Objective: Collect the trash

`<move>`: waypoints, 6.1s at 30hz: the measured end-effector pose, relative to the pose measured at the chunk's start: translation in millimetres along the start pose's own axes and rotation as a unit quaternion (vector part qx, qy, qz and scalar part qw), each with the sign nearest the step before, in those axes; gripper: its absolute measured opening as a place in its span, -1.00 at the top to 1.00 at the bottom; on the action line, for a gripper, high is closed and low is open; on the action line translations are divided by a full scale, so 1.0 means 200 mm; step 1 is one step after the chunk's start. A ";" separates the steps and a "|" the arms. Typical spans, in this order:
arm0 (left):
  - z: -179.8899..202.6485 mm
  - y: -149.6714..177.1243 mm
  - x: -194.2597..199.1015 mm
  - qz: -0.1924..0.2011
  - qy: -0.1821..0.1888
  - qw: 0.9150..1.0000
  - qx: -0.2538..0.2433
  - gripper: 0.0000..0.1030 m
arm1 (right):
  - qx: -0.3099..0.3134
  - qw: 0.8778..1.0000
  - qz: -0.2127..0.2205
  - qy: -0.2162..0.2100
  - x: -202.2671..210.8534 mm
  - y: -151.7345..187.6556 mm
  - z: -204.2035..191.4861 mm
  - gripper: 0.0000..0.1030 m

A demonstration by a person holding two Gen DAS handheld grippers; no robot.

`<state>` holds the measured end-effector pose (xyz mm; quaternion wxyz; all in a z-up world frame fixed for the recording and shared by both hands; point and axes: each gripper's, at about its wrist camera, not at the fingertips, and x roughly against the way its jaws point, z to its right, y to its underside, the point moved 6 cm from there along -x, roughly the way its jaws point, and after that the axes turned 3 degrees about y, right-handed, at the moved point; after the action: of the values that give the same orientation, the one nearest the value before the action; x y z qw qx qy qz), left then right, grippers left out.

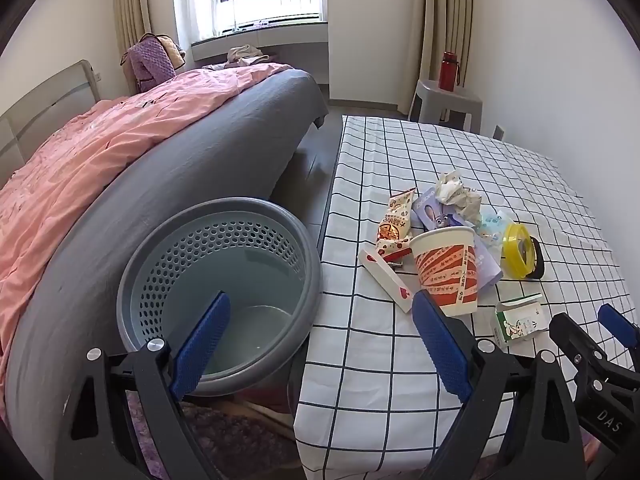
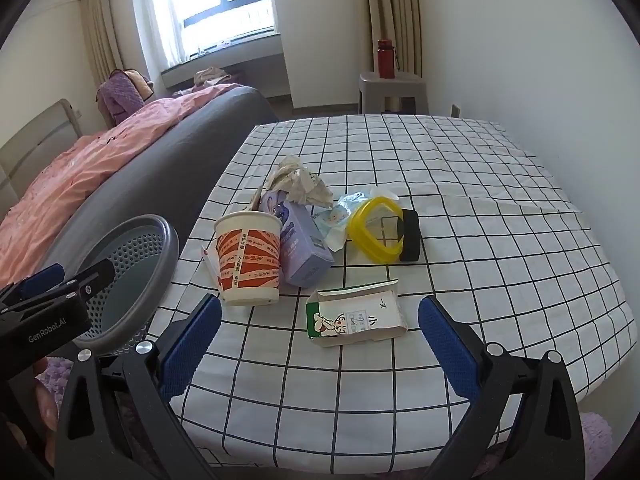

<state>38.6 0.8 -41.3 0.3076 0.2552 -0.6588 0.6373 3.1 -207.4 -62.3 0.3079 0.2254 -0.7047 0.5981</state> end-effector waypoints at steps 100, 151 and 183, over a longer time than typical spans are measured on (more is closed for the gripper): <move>0.05 0.08 -0.02 -0.016 0.007 1.000 -0.013 -0.71 | -0.020 0.998 -0.065 -0.016 -0.19 0.16 0.18 -0.88; 0.48 0.00 -0.42 -0.080 0.075 0.993 -0.046 -0.71 | -0.064 0.995 -0.071 -0.032 -0.37 0.11 0.47 -0.61; 0.49 -0.02 -0.36 -0.040 0.093 0.993 -0.056 -0.20 | -0.065 0.994 -0.067 -0.049 -0.35 0.12 0.46 -0.61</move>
<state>82.6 -102.1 -89.7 0.4065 0.2030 -0.6516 0.6074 20.5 -296.1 -137.4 0.3264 0.2809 -0.7398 0.5169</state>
